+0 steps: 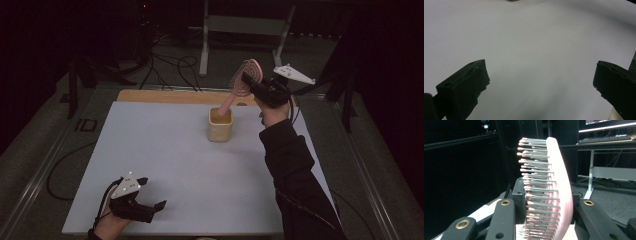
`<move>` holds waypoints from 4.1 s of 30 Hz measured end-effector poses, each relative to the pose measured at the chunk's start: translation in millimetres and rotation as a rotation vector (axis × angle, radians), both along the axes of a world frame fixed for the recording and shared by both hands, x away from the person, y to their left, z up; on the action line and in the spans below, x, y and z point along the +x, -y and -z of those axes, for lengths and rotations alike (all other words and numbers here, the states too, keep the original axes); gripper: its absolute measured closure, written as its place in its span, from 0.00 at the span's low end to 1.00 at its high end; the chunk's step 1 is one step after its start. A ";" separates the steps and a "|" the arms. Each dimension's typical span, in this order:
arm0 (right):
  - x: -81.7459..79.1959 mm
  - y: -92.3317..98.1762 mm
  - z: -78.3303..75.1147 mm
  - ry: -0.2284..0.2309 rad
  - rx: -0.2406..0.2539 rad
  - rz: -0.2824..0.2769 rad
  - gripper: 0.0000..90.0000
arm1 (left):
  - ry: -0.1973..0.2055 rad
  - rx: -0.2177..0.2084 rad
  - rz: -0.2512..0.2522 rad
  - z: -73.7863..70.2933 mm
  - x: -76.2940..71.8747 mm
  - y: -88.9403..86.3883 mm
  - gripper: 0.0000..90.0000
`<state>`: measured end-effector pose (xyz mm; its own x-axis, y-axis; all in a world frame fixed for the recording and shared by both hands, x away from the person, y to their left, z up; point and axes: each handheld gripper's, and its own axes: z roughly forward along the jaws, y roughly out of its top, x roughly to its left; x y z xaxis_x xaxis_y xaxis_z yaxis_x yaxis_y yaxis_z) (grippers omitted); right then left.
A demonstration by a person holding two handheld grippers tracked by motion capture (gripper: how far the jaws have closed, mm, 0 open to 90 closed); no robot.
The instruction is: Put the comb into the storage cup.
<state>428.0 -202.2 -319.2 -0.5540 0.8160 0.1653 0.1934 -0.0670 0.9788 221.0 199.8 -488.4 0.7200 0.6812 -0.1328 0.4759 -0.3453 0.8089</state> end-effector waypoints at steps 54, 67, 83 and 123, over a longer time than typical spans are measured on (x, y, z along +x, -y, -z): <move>26.4 -32.0 74.6 -0.147 -0.051 -0.019 0.72 | 0.015 -0.011 -0.007 -2.0 -2.4 -3.0 0.00; 29.1 -35.2 87.9 -0.176 -0.063 -0.022 0.72 | 0.011 -0.014 -0.003 -1.3 -1.8 -3.2 0.00; 31.5 -29.6 93.8 -0.199 -0.057 -0.021 0.71 | 0.011 -0.012 -0.007 -0.8 -2.1 -3.8 0.00; 32.5 -6.9 93.0 -0.282 -0.081 -0.004 0.15 | 0.009 -0.004 -0.012 -0.4 -1.8 -3.9 0.00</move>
